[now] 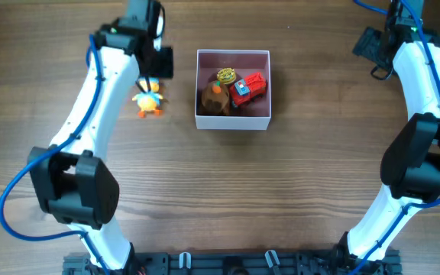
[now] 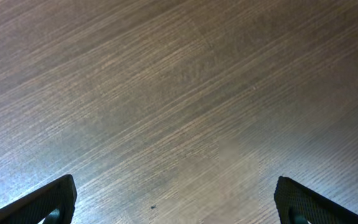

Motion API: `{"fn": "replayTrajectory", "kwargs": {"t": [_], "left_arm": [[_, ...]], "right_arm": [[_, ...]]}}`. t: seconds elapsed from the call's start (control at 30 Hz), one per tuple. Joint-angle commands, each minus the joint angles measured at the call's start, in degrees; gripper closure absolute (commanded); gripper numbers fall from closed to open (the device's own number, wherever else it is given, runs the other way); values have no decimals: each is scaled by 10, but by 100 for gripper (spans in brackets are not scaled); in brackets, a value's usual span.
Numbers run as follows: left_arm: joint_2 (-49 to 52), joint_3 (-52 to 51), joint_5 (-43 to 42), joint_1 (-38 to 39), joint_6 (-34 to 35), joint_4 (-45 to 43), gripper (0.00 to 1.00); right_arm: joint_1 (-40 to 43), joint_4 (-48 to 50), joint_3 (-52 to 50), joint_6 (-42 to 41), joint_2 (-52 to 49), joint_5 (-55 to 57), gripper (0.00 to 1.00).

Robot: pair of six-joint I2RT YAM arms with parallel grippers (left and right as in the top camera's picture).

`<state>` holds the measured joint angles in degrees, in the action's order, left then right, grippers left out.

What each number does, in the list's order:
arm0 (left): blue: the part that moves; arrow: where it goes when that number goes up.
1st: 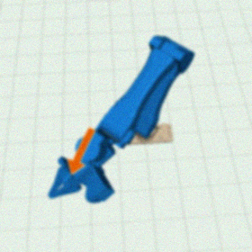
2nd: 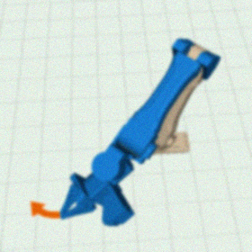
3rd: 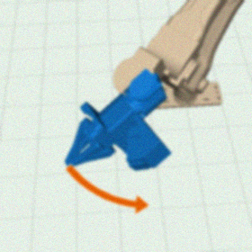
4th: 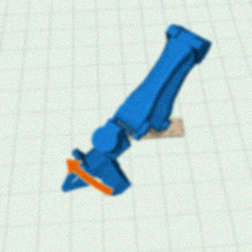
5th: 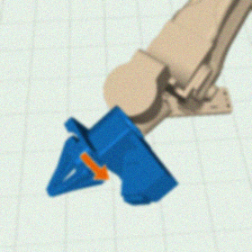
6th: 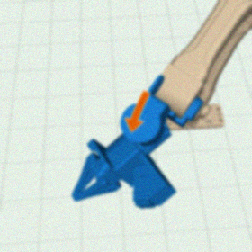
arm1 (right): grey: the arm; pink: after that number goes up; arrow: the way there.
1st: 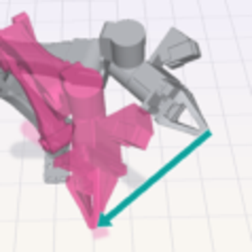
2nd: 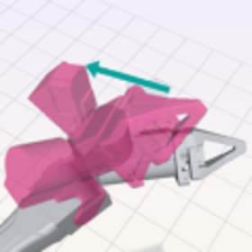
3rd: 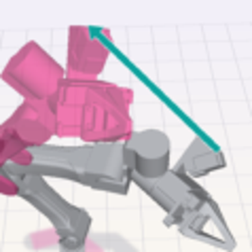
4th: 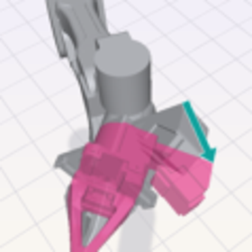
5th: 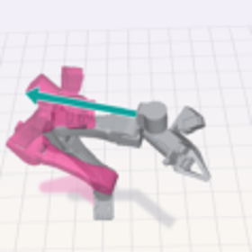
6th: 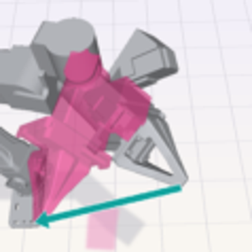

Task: Pack container
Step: 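Carry the Rubik's cube into the box and release it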

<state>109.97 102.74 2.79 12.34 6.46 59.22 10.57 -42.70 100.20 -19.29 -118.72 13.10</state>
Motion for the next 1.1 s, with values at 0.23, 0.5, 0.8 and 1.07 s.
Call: {"fn": "replayTrajectory", "kwargs": {"t": [0.23,0.5,0.8,1.07], "left_arm": [[-13,96,-2,172,-35,-47,50],[-11,83,-70,194,-35,2,43],[28,78,-123,203,-50,-3,34],[-20,82,64,130,94,-58,0]], "right_arm": [[-4,1,-3,-6,-8,-1,0],[-4,1,-3,-6,-8,-1,0],[-4,1,-3,-6,-8,-1,0],[-4,1,-3,-6,-8,-1,0]]}}
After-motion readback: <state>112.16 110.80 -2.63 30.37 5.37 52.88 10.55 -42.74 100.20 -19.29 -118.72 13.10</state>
